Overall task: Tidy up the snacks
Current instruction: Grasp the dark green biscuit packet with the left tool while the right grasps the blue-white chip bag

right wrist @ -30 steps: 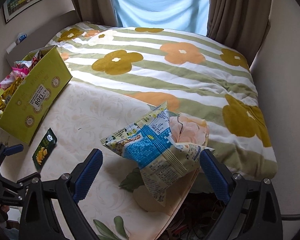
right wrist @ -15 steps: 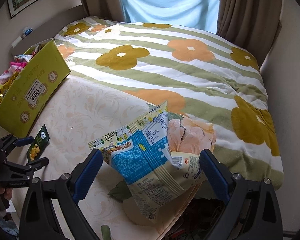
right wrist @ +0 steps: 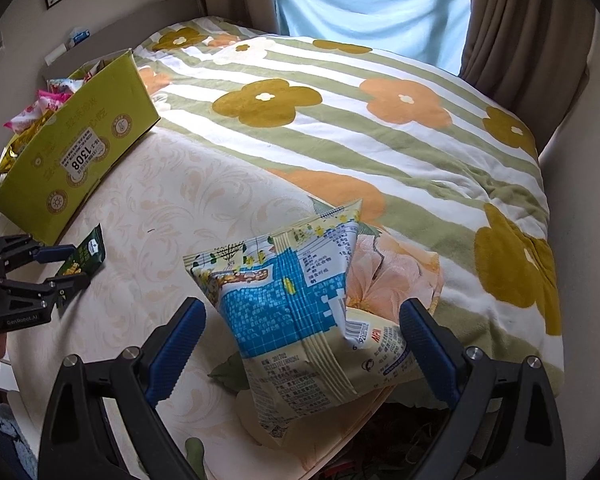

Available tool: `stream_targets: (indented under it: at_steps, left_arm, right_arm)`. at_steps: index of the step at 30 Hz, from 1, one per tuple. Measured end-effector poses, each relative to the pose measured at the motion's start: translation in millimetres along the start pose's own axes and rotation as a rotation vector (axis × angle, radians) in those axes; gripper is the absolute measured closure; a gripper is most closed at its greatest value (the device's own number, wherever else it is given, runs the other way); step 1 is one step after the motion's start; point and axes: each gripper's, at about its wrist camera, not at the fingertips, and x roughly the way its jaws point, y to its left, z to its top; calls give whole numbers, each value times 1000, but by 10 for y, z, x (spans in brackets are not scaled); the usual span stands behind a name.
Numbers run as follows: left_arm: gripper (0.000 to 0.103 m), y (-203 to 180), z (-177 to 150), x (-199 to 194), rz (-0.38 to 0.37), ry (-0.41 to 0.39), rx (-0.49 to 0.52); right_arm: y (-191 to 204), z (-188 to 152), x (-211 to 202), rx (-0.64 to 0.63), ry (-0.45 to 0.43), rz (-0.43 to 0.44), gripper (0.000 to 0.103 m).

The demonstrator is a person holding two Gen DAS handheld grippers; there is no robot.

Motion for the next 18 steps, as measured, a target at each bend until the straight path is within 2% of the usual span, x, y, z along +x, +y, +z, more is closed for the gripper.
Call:
stream_targets:
  at_steps: [9, 12, 14, 16, 18]
  left_arm:
    - [60, -23, -78, -46, -15, 9, 0]
    - [60, -31, -119, -76, -15, 2, -4]
    - [60, -31, -141, -99, -15, -2, -6]
    - [60, -22, -145, -127, -22, -11, -14]
    - [60, -5, -145, -164, -30, -20, -18]
  right_arm:
    - [123, 23, 159, -121, 45, -33, 8]
    - [215, 11, 237, -192, 82, -87, 19]
    - [253, -19, 283, -228, 114, -96, 43]
    - [290, -38, 283, -243, 124, -89, 52]
    - [337, -43, 259, -259, 131, -101, 56]
